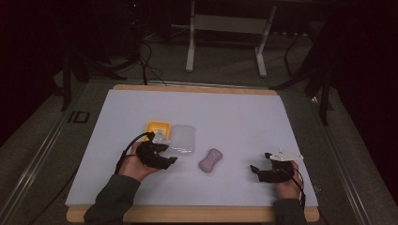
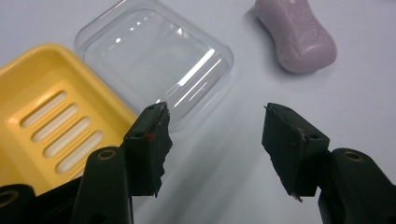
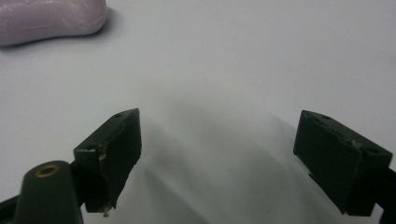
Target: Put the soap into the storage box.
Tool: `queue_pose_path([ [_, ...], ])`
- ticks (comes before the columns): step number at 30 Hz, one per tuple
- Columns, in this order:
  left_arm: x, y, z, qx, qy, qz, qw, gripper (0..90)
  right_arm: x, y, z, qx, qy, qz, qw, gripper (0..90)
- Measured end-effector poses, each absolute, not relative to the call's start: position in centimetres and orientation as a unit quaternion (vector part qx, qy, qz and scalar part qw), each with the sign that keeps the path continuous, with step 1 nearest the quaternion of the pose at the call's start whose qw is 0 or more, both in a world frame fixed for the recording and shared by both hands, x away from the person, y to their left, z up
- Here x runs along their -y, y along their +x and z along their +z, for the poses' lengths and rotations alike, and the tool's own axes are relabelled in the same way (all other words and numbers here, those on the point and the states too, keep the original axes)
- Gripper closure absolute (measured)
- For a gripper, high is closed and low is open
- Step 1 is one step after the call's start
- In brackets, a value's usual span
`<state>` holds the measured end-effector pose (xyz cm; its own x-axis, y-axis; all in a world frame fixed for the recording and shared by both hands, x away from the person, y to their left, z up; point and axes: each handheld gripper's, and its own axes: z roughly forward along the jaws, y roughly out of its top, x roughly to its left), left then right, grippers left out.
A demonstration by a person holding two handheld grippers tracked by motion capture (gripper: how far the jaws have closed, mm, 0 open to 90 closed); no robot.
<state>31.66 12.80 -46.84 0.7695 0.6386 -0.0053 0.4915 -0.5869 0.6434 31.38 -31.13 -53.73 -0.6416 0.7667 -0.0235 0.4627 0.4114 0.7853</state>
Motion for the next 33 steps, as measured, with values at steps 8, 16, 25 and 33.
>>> queue_pose_path([
  [8, -11.7, 32.2, -46.7, -0.315, 0.886, 0.109, 0.323, 41.4, 31.2, 31.3, -53.7, -0.814, 0.378, 0.395, 0.196, 15.4],
  [16, -10.6, 32.9, -46.2, -0.306, 0.890, 0.112, 0.319, 41.4, 31.3, 31.3, -53.7, -0.812, 0.378, 0.399, 0.198, 15.4],
  [25, -9.5, 33.5, -45.6, -0.299, 0.891, 0.109, 0.324, 41.3, 31.4, 31.2, -53.6, -0.807, 0.379, 0.404, 0.202, 19.4],
  [33, -8.5, 33.9, -45.5, -0.297, 0.892, 0.096, 0.327, 40.6, 31.4, 31.1, -53.6, -0.808, 0.377, 0.406, 0.203, 19.4],
])
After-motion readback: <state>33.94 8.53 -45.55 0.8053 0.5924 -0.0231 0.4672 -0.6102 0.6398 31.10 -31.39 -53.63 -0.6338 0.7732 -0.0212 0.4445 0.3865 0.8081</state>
